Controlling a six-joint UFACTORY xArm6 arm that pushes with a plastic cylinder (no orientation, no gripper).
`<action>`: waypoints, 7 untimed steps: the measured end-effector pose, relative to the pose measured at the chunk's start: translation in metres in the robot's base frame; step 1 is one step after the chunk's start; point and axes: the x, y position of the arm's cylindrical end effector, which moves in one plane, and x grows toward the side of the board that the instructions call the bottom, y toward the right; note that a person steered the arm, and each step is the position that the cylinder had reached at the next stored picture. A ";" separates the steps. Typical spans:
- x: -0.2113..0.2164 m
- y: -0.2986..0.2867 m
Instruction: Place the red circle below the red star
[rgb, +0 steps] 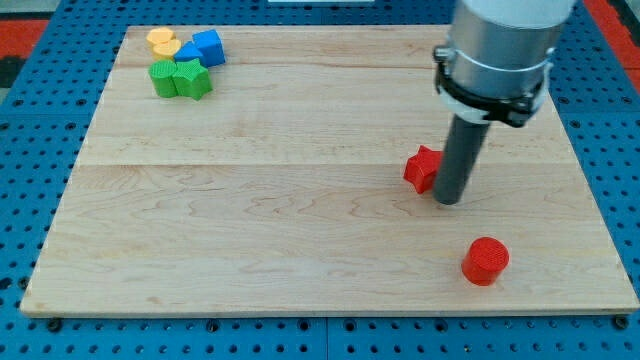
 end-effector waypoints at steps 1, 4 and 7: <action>0.038 0.068; 0.088 -0.015; 0.103 0.072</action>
